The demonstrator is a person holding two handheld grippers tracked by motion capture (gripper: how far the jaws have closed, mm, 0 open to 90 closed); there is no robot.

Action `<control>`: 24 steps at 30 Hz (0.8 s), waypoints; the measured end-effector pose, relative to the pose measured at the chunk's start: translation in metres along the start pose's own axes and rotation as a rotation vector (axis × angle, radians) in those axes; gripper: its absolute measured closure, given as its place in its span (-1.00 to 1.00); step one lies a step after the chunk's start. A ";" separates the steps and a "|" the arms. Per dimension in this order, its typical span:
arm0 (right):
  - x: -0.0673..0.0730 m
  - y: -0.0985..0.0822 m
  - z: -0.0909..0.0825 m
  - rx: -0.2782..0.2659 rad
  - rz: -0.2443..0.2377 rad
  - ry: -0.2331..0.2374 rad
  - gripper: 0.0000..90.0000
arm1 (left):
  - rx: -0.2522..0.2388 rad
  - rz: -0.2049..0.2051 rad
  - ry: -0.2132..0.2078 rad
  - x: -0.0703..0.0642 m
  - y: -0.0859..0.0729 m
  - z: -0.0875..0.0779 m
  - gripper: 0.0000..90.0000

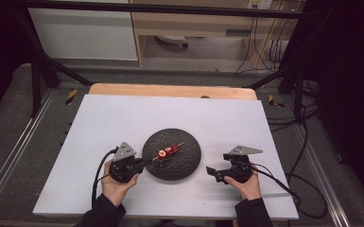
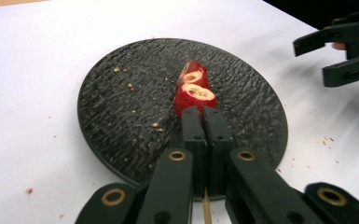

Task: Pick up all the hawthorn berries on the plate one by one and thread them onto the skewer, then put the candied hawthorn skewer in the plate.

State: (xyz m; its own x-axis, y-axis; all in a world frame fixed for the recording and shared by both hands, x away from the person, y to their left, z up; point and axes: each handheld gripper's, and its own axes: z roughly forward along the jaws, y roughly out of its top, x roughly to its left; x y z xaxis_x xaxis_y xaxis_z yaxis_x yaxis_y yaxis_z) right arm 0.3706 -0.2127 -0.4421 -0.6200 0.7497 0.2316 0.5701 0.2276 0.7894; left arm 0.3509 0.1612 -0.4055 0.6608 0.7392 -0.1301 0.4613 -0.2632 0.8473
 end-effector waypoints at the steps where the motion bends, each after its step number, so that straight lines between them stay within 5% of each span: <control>1: -0.002 -0.001 -0.002 0.002 0.005 -0.003 -0.92 | 0.007 0.008 0.006 0.000 0.000 0.003 0.97; 14: -0.011 -0.018 -0.009 0.025 0.021 -0.030 -0.93 | 0.027 -0.005 0.004 0.002 -0.022 0.016 0.97; 24: -0.013 -0.018 -0.010 0.030 0.028 -0.033 -0.93 | 0.080 0.017 -0.012 0.004 -0.023 0.018 0.93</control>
State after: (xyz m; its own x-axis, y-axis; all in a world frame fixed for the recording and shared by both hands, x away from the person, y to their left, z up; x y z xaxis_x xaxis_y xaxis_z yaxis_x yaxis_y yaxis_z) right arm 0.3629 -0.2325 -0.4537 -0.5853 0.7763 0.2342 0.6034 0.2241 0.7653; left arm 0.3528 0.1591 -0.4348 0.6756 0.7270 -0.1227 0.4954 -0.3245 0.8058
